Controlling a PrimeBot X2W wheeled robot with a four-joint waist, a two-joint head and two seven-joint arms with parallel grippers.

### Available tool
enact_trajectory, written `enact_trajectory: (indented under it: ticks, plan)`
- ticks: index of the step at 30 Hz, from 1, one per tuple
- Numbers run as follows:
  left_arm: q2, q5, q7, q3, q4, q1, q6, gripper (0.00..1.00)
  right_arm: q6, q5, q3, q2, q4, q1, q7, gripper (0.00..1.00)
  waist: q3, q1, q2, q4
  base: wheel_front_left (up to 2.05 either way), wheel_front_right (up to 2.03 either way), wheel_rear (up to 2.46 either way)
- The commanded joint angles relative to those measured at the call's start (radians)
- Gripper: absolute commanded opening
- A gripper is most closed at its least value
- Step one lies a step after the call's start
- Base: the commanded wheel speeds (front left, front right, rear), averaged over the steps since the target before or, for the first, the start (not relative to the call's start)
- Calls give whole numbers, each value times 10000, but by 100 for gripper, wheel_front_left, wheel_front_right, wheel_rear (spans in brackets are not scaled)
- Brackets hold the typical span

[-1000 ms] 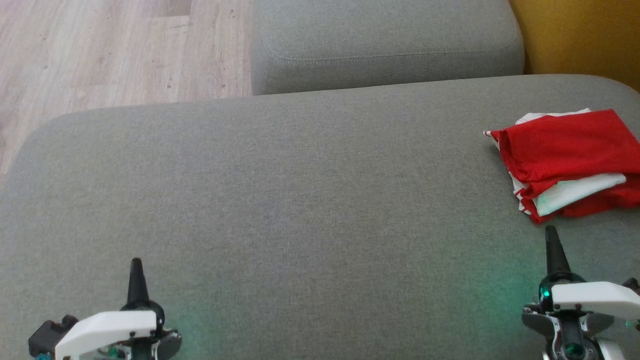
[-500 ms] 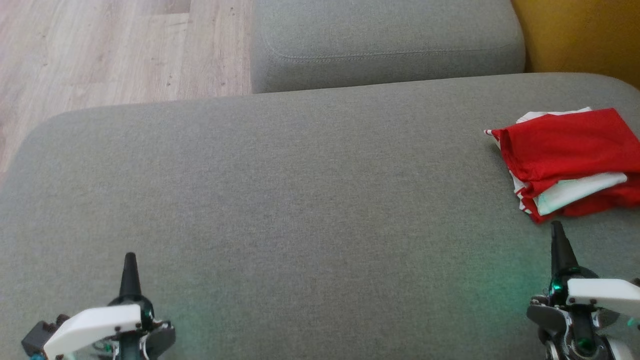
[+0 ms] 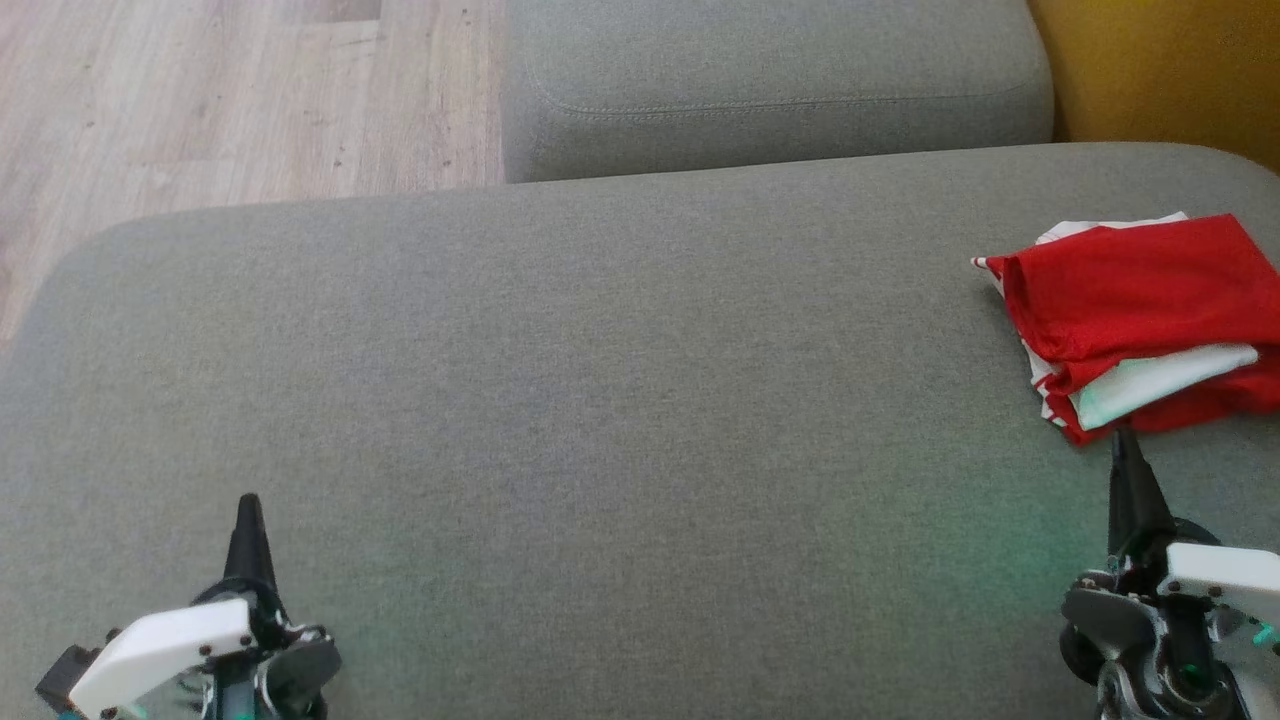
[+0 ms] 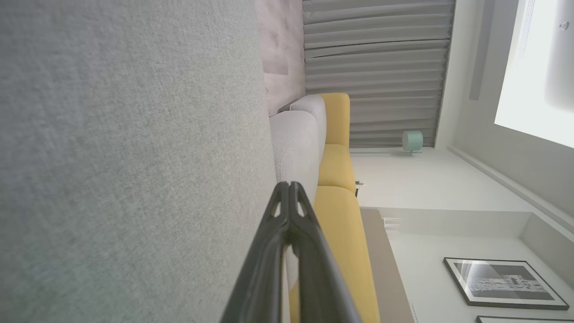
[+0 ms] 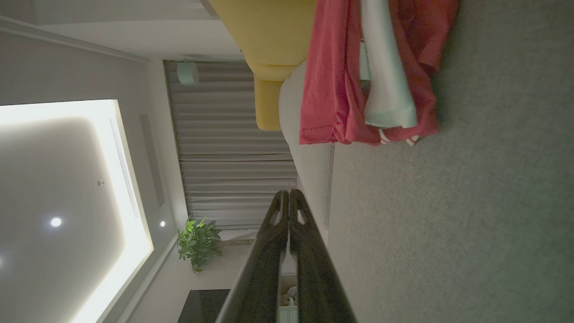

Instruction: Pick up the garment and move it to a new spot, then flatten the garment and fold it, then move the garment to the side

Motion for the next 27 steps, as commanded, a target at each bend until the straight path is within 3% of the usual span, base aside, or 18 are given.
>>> enact_trajectory:
  ticks: [1,27]
  plan:
    - [48,-307,119,421,-373,-576,-135,0,-7,391,132,-84,-414,-534,144,0,6,-1,0,0,0,0,0]
    - [49,-451,161,451,-381,-592,-150,0,-7,535,92,-69,-424,-549,203,0,10,-1,0,-1,0,0,0]
